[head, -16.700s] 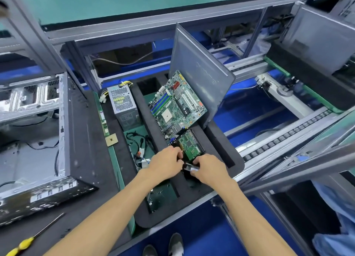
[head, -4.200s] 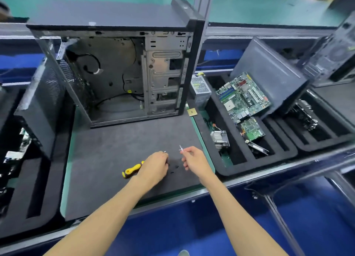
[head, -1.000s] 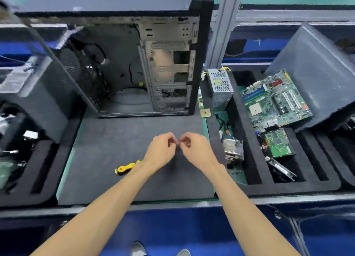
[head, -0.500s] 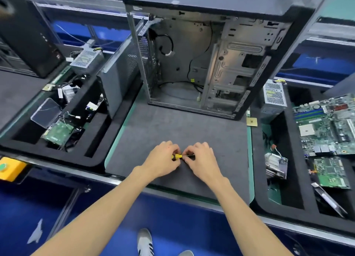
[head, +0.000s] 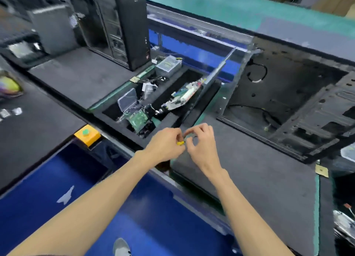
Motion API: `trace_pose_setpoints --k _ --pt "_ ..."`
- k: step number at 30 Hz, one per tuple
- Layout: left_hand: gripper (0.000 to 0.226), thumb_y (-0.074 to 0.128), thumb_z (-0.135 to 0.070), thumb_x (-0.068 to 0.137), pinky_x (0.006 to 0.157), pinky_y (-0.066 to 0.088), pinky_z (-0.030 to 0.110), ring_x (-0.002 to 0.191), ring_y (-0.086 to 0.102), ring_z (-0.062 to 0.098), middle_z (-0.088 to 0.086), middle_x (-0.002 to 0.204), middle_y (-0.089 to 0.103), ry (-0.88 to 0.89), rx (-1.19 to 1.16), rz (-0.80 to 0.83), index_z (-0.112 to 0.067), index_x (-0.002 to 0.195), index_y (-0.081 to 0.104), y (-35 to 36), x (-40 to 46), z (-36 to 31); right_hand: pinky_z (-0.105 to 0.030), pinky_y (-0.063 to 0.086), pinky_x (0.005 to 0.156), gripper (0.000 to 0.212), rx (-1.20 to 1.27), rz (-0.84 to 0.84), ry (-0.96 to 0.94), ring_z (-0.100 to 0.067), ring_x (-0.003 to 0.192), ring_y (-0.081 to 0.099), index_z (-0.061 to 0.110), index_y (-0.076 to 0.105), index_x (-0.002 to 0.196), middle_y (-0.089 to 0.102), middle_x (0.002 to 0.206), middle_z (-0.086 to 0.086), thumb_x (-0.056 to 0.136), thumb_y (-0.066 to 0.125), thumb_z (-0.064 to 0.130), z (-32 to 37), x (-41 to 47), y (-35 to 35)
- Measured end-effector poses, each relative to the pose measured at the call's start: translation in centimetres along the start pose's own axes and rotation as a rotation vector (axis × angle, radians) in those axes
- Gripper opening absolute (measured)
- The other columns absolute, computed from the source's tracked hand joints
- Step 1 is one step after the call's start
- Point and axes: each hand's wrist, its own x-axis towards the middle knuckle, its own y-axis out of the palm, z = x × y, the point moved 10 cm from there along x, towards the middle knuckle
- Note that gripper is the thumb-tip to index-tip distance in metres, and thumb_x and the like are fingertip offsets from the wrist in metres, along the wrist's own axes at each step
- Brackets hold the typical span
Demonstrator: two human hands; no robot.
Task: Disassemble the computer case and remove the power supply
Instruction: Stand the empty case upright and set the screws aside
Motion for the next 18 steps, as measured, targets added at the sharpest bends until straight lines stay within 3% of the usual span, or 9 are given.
trace_pose_setpoints --k 3,8,11,18 --pt "0.015 0.063 -0.031 0.080 0.062 0.046 0.033 0.071 0.055 0.018 -0.004 0.075 0.060 -0.092 -0.020 -0.057 -0.020 0.075 0.054 -5.5 -1.7 6.2 -0.023 0.041 0.086 0.015 -0.004 0.024 -0.080 -0.021 0.103 0.045 0.010 0.070 0.092 0.054 0.101 -0.003 0.083 0.064 0.001 5.9 2.4 5.8" --pt "0.018 0.067 -0.037 0.078 0.058 0.044 0.032 0.070 0.056 0.015 -0.006 0.077 0.060 -0.262 -0.057 -0.135 -0.023 0.078 0.055 -12.9 -5.6 18.0 -0.026 0.035 0.095 0.019 -0.067 0.092 -0.173 -0.022 0.110 0.041 0.010 0.069 0.098 0.052 0.111 -0.007 0.080 0.069 0.006 14.4 4.8 16.3" --pt "0.018 0.066 -0.038 0.079 0.063 0.049 0.035 0.073 0.059 0.019 -0.004 0.077 0.063 -0.392 -0.063 -0.176 -0.024 0.080 0.054 -16.0 -8.4 24.9 -0.030 0.034 0.099 0.020 -0.062 0.133 -0.218 -0.023 0.113 0.041 0.013 0.067 0.102 0.050 0.115 -0.007 0.083 0.067 0.010 18.5 5.4 22.3" --pt "0.012 0.065 -0.030 0.084 0.078 0.054 0.038 0.082 0.064 0.026 0.005 0.087 0.068 -0.776 -0.262 -0.328 -0.020 0.085 0.058 -20.5 -17.0 40.8 -0.039 0.042 0.095 0.023 -0.009 0.494 -0.278 -0.026 0.108 0.048 0.012 0.065 0.109 0.058 0.112 -0.007 0.086 0.063 0.011 26.2 4.0 38.4"
